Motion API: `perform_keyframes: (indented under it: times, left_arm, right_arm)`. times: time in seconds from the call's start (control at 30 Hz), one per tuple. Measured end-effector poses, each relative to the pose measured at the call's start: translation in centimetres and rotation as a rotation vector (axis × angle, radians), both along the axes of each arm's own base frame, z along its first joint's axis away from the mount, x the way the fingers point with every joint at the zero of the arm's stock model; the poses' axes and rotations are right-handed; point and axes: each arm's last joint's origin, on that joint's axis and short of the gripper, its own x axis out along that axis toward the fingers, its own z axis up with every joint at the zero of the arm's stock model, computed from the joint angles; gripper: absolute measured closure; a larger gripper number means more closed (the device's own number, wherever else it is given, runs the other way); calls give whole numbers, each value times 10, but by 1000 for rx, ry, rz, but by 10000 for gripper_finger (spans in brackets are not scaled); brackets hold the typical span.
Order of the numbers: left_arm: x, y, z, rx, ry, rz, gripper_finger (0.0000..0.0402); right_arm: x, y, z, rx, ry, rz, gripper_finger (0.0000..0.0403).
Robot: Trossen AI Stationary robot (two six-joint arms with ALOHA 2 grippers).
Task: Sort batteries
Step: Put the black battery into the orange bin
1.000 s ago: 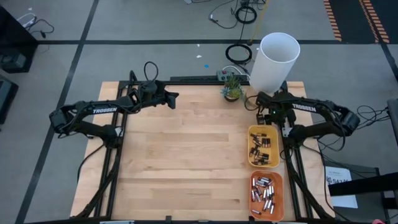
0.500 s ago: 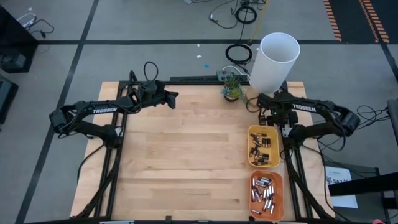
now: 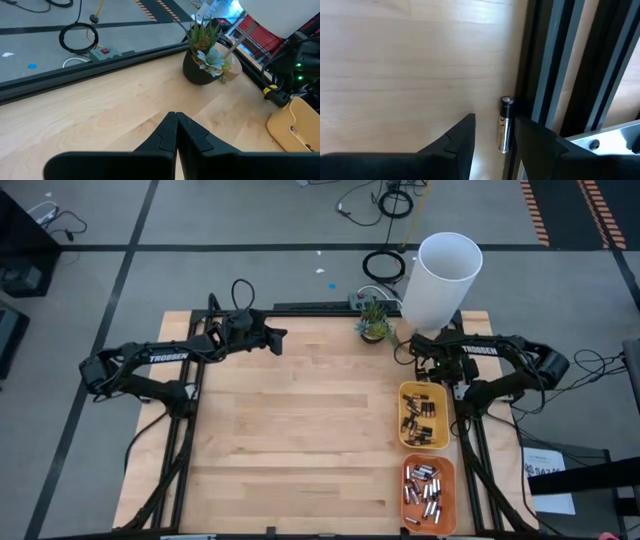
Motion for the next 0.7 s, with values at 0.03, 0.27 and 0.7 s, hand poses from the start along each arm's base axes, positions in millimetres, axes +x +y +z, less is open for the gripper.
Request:
perform_keyframes:
  times: [0.03, 0.27, 0.7]
  left_arm:
    - [0, 0, 0, 0, 0, 0, 391]
    - [0, 0, 0, 2, 1, -3, 391]
    - [0, 0, 0, 7, 5, 5, 391]
  right_arm:
    - [0, 0, -1, 2, 6, 0, 271]
    - [0, 0, -10, 16, -32, 21, 271]
    - [7, -5, -5, 7, -70, 56, 271]
